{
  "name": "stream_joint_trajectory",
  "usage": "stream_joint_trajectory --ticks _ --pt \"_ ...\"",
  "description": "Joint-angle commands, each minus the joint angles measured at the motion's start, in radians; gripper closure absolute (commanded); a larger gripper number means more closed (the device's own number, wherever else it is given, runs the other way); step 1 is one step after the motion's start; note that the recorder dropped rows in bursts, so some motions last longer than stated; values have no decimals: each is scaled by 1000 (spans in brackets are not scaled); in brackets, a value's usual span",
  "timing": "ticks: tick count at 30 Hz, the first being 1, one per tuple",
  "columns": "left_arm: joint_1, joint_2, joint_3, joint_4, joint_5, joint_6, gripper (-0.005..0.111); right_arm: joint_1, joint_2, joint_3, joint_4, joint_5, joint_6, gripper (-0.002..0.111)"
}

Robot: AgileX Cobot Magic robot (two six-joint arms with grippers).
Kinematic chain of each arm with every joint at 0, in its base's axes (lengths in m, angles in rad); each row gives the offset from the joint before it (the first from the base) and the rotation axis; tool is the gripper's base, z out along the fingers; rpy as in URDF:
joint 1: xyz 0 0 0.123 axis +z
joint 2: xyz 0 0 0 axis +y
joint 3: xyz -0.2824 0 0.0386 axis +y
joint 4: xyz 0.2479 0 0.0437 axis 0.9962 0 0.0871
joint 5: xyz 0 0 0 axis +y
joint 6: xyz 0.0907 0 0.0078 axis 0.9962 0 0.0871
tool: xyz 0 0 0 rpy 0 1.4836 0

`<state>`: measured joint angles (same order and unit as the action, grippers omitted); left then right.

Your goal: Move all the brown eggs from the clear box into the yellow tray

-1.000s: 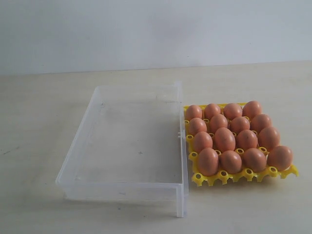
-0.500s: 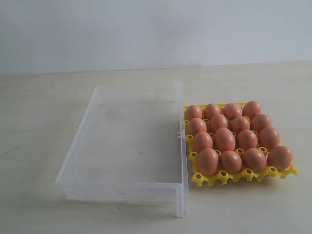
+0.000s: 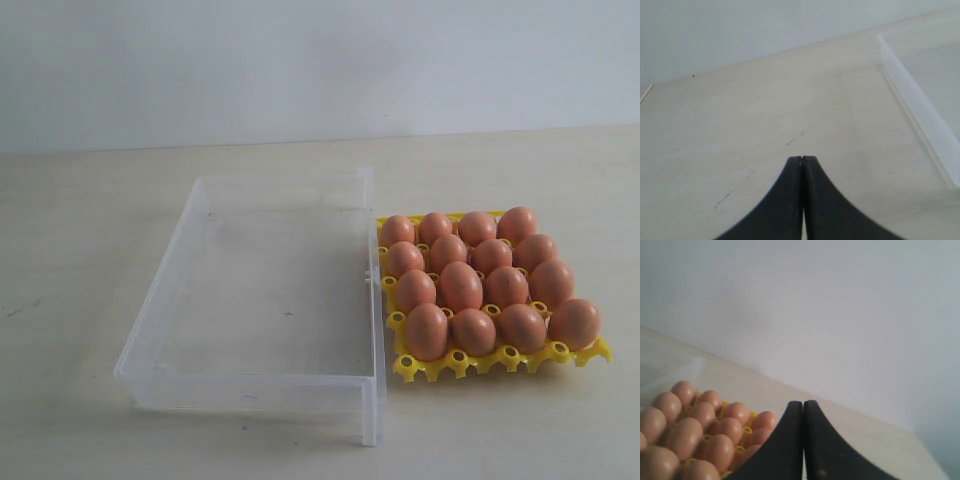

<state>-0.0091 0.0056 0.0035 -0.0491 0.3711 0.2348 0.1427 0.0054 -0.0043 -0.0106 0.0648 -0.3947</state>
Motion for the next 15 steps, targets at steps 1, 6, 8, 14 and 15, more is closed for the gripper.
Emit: stream_joint_trajectory --ticks 1,6,8,14,15 --pt "-1 -6 -4 -1 -7 2 107 2 -5 4 11 16 339 108" --pt "-1 -6 -4 -1 -7 2 107 2 -5 4 -11 16 508 108" --pt "-1 -6 -4 -1 -7 2 107 2 -5 4 -14 16 537 108" --pt "-1 -6 -4 -1 -7 2 107 2 -5 4 11 16 480 108" --pt "-1 -6 -4 -1 -7 2 107 2 -5 4 11 16 473 108"
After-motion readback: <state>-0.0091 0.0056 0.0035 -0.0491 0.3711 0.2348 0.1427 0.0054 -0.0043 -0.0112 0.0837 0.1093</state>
